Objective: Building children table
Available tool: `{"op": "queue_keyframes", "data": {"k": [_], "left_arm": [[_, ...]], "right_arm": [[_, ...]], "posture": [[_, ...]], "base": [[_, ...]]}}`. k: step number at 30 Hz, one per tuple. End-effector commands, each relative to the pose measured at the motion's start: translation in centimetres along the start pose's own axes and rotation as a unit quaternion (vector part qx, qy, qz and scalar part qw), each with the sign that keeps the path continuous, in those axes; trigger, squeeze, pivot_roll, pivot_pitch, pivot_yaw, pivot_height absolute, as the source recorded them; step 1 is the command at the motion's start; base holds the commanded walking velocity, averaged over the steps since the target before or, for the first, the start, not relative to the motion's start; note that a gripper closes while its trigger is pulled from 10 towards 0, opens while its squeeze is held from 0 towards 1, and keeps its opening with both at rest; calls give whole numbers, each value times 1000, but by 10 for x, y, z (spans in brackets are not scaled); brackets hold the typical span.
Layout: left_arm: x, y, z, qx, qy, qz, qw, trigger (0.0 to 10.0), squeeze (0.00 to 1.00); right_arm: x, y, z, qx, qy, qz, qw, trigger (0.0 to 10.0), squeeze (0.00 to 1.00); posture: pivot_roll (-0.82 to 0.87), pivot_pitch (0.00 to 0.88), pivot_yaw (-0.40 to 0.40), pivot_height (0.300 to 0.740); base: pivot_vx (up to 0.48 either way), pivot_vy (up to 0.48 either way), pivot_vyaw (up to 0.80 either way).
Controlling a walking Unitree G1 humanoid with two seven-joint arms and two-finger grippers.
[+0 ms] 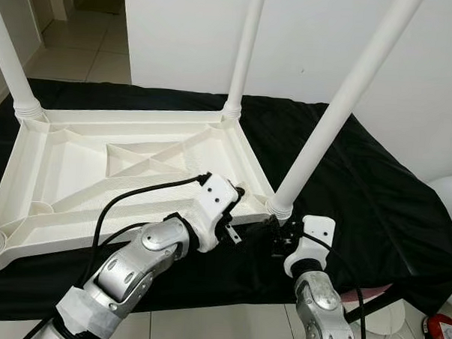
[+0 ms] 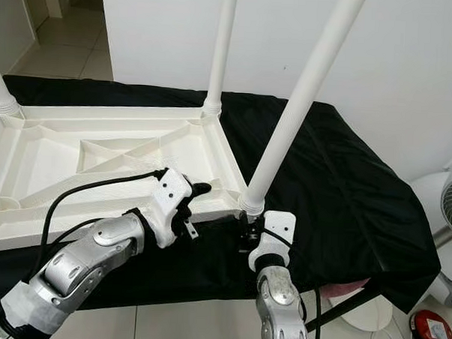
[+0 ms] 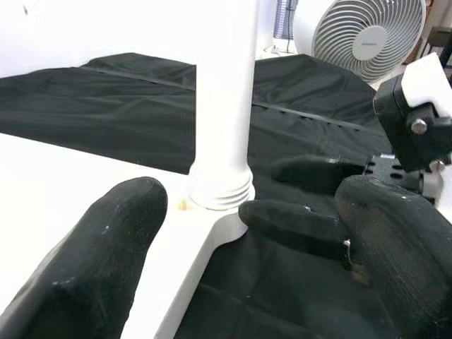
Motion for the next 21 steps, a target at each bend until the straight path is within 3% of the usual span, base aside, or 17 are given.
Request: {"op": "queue_keyframes", "data": {"k": [1, 5, 6, 7, 8, 9, 10, 14, 18, 20, 21], "left_arm": [[1, 2, 2, -3, -5, 9, 1000, 10000, 0], [6, 5, 3, -7, 7, 13, 1000, 10000, 0], [19, 3, 5, 0, 39, 27, 999, 10000, 0], [19, 3, 5, 0, 39, 27, 999, 10000, 0], [30, 2, 7, 7, 66, 30, 997, 10000, 0], [39, 4, 7, 7, 84, 32, 996, 10000, 0], [49, 8, 6, 1, 104, 26, 994, 10000, 0], [63, 14, 3, -8, 128, 17, 992, 10000, 0], [64, 14, 3, -8, 130, 18, 991, 10000, 0], [67, 15, 1, -5, 138, 41, 990, 10000, 0], [74, 12, -2, 9, 155, 57, 986, 10000, 0]], "right_arm": [[5, 1, -1, -3, 23, 9, 1000, 0, 0], [14, 5, 0, -11, 48, 14, 999, 0, 0], [24, 9, 2, -18, 84, 16, 996, 0, 0], [24, 9, 2, -18, 84, 16, 996, 0, 0], [32, 12, 4, -22, 114, 32, 993, 0, 0], [35, 15, 8, -29, 129, 28, 991, 3804, 0], [35, 19, 13, -35, 137, 27, 990, 10000, 0], [29, 26, 23, -46, 138, 20, 989, 10000, 0], [28, 27, 24, -47, 138, 20, 989, 10000, 0], [21, 30, 28, -50, 126, 20, 991, 10000, 0], [9, 30, 32, -50, 108, 13, 993, 10000, 0]], "posture": [[-22, 0, -102, 740], [-20, 0, -104, 740], [-14, 0, -112, 740], [-14, 0, -112, 740], [-13, 0, -112, 740], [-12, 0, -110, 740], [-12, 0, -110, 740], [-12, 0, -107, 740], [-12, 0, -107, 740], [-13, 0, -105, 740], [-13, 0, -101, 740]], "base": [[0, 0, 0], [0, 0, 0], [0, 0, 0], [0, 0, 0], [0, 0, 0], [0, 0, 0], [0, 0, 0], [0, 0, 0], [0, 0, 0], [0, 0, 0], [0, 0, 0]]}}
Point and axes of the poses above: a point about 5 cm out from each wrist's last joint towards the gripper, its own z axis pointing out of the wrist towards the gripper, its own y axis along the axis of the wrist's last joint, x = y × z, the point moved 6 cm from there along z, pointing out of the wrist towards the gripper, and after that the axes turned 11 degrees about -z, right-handed, at the moved point
